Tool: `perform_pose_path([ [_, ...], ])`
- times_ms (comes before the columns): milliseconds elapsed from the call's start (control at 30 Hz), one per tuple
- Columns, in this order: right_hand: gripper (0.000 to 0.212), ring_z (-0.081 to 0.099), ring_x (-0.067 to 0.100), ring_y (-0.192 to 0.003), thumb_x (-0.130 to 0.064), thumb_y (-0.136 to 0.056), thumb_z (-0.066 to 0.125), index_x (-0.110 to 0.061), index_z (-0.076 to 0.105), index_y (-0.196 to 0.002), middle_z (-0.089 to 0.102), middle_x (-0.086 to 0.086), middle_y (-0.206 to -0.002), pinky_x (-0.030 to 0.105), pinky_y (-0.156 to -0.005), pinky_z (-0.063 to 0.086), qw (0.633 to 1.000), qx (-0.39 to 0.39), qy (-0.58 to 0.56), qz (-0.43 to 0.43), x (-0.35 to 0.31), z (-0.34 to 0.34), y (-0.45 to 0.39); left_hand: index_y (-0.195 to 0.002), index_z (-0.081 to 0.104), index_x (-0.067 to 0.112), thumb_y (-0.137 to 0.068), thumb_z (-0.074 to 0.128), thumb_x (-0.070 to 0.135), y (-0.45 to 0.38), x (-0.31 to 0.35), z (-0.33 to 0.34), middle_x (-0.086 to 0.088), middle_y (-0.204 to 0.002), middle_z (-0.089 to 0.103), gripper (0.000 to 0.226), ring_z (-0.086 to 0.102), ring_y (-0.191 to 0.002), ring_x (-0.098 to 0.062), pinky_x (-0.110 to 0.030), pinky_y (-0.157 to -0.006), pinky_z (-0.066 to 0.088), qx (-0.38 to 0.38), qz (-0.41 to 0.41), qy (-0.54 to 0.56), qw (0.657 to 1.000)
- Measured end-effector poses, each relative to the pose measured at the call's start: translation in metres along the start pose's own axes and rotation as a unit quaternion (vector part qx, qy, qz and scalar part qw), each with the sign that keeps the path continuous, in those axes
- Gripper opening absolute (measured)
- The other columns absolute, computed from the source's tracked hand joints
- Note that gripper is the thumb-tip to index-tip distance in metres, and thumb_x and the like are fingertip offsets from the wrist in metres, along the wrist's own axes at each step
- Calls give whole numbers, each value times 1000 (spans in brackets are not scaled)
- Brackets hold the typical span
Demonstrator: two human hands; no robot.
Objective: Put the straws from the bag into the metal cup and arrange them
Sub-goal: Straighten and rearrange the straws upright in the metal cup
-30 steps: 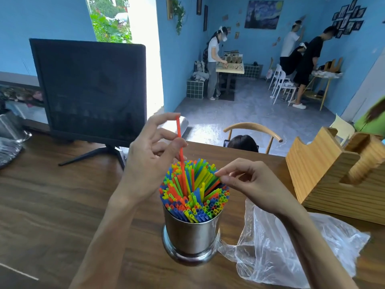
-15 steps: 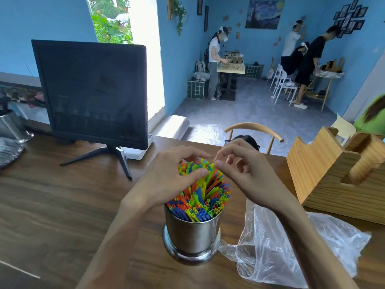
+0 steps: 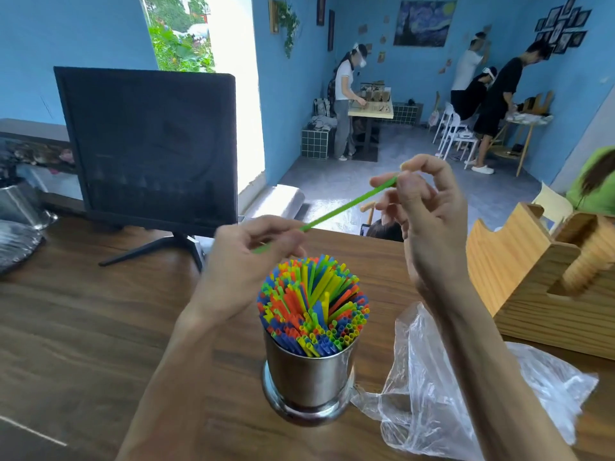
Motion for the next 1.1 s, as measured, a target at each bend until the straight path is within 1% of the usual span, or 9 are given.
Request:
perform_pose_path([
  [133, 21, 64, 16, -71, -1, -101, 57, -16, 69, -110, 74, 7, -85, 26, -67, 52, 999, -10, 29, 36, 21, -2, 14, -71, 80, 22, -69, 77, 29, -2, 2, -29, 3, -67, 73, 8, 59, -55, -5, -18, -49, 44, 155, -33, 133, 978],
  [233, 15, 69, 12, -76, -7, -93, 68, -16, 76, -102, 77, -1, -86, 24, -71, 54, 988, -97, 95, 73, 29, 4, 33, -69, 80, 24, -69, 73, 32, -4, 7, -30, 8, -63, 65, 11, 56, -53, -1, -14, -51, 47, 197, -60, 246, 947],
  [367, 13, 66, 10, -92, -19, -84, 83, -25, 79, -95, 77, -11, -89, 30, -80, 50, 936, -241, 241, 89, 35, 14, 51, -101, 76, 20, -83, 73, 25, -9, 21, -19, 9, -84, 76, 19, 67, -69, -4, -20, -61, 53, 187, 20, 149, 971],
  [467, 14, 61, 7, -104, -19, -82, 85, -27, 78, -91, 75, -17, -85, 31, -85, 50, 899, -301, 305, 94, 35, 17, 54, -127, 60, 37, -88, 74, 16, -8, 24, -2, -1, -83, 76, 47, 72, -72, -17, -21, -62, 56, 123, 76, 69, 987],
  [600, 7, 64, 4, -97, -22, -88, 80, -27, 79, -92, 75, -12, -90, 25, -87, 45, 923, -251, 277, 89, 33, 10, 45, -126, 62, 46, -87, 79, 19, -4, 12, 11, 4, -84, 75, 51, 71, -72, -13, -21, -67, 54, 15, 78, -54, 995],
  [700, 7, 70, 10, -90, -14, -90, 76, -21, 78, -91, 77, -5, -90, 36, -87, 50, 960, -151, 204, 118, 36, -2, 34, -96, 74, 48, -83, 82, 26, 0, -5, 10, 16, -81, 75, 27, 69, -74, -8, -22, -65, 52, -13, 60, -147, 987],
  [800, 8, 73, 19, -95, -15, -93, 73, -22, 77, -91, 79, -3, -90, 45, -95, 54, 960, -107, 212, 147, 47, -10, 29, -79, 79, 41, -79, 83, 38, 1, -18, 4, 21, -86, 72, 5, 67, -90, -7, -33, -79, 54, -63, 54, -230, 970],
  [900, 8, 70, 13, -96, -24, -96, 69, -28, 77, -96, 78, -10, -95, 42, -95, 55, 943, -121, 252, 178, 59, -11, 29, -83, 81, 37, -84, 79, 39, 0, -22, 0, 23, -94, 71, 3, 65, -98, -2, -29, -84, 54, -114, 4, -215, 970],
  [1100, 13, 69, 5, -96, -35, -99, 65, -35, 75, -107, 75, -14, -98, 36, -87, 61, 924, -181, 276, 191, 65, 3, 33, -102, 76, 43, -95, 69, 33, -12, -29, -3, 27, -92, 70, 15, 64, -89, 0, -12, -70, 46, -43, -12, -216, 975],
])
Point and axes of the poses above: each hand's wrist, its own y-axis away from the middle knuckle, its own z-axis out of the palm, x = y × z, the point moved 4 cm from there along -y, towards the middle knuckle
